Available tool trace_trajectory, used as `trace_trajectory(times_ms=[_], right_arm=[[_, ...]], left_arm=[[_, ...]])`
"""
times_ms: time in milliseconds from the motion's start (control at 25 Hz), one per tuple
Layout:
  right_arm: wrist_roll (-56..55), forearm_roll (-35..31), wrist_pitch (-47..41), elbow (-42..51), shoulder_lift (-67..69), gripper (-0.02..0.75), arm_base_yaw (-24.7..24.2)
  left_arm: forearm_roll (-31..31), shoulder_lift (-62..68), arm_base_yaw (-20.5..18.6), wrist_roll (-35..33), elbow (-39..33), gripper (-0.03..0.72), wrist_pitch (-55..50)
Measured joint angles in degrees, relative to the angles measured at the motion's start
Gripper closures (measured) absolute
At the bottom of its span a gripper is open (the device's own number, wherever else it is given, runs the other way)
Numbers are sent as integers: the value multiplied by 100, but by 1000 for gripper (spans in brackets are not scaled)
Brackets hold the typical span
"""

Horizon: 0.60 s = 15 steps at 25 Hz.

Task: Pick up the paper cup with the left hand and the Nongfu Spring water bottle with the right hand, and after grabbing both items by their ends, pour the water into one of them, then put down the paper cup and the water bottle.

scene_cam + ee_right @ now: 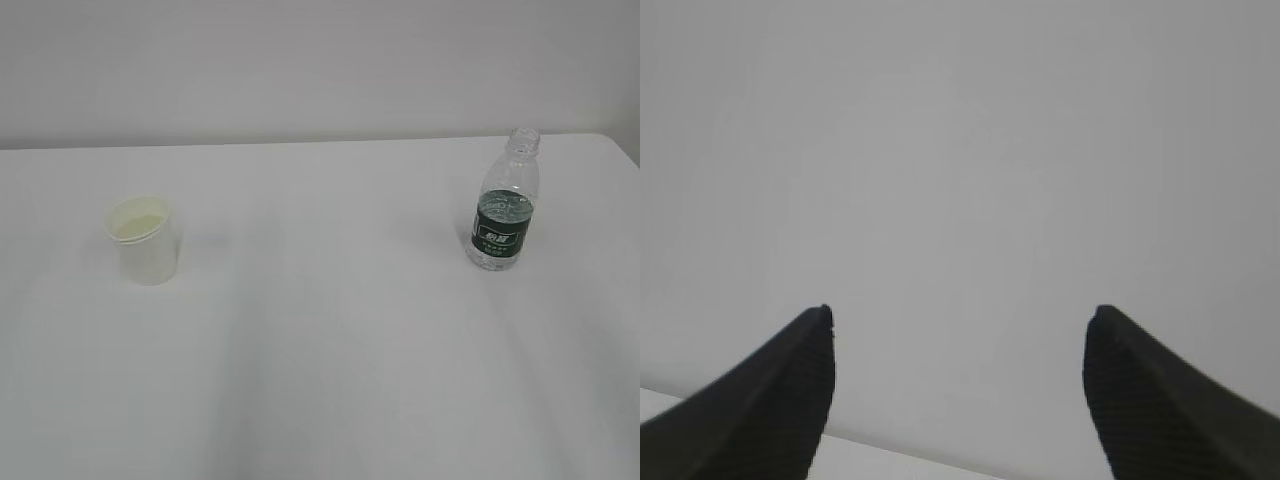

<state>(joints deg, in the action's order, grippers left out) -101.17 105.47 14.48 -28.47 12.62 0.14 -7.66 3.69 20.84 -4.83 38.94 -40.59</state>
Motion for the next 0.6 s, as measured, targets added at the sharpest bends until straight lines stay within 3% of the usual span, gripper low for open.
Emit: trace_trajectory(times_ms=[600], right_arm=[[-12, 0, -279, 0, 0, 148, 0]], left_arm=[[115, 0, 0, 0, 0, 228, -127]])
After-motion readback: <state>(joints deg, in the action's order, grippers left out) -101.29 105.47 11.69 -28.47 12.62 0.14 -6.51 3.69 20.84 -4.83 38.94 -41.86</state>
